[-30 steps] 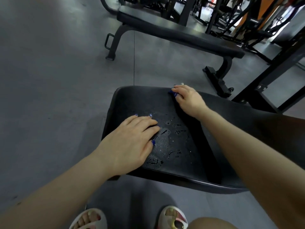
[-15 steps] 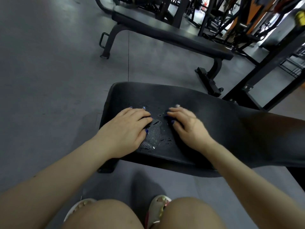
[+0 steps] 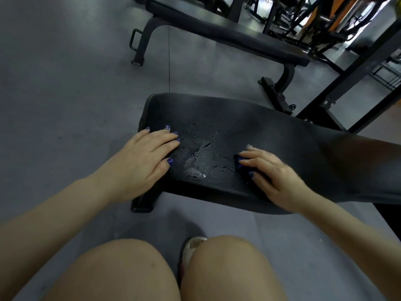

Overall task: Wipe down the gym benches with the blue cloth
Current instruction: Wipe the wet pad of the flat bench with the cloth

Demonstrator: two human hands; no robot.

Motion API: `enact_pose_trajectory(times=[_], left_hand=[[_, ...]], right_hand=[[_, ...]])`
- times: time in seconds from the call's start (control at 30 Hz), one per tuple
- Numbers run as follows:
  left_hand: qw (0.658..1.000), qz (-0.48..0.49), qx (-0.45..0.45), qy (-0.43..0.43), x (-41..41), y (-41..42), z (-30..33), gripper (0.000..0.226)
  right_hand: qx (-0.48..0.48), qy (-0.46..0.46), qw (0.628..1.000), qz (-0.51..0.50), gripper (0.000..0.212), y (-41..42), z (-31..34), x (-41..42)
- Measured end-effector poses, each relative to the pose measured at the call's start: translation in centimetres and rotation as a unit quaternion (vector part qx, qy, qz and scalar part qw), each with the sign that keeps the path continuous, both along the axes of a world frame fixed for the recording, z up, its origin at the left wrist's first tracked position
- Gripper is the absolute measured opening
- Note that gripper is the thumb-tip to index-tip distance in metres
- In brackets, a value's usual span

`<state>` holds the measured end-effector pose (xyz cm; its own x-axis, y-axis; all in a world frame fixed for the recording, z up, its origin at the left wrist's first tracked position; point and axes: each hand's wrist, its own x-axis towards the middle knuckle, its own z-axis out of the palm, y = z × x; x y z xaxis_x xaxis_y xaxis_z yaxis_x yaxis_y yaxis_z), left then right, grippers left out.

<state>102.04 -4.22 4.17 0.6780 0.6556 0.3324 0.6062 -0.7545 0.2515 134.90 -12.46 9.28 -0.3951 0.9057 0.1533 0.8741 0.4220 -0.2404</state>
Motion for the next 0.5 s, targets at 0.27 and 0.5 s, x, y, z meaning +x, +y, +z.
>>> enact_pose_trajectory(times=[0.27,0.5], left_hand=[[1.0,-0.006,0.006,-0.016,-0.1,0.2,-0.4,0.054],[1.0,-0.006,0.015,-0.02,0.0,0.3,-0.7,0.054]], right_hand=[[-0.026,-0.007,0.991,0.129,0.031,1.3,-0.2,-6.8],[-0.047,-0.035,0.991,0.121,0.036,2.5,0.3,-5.1]])
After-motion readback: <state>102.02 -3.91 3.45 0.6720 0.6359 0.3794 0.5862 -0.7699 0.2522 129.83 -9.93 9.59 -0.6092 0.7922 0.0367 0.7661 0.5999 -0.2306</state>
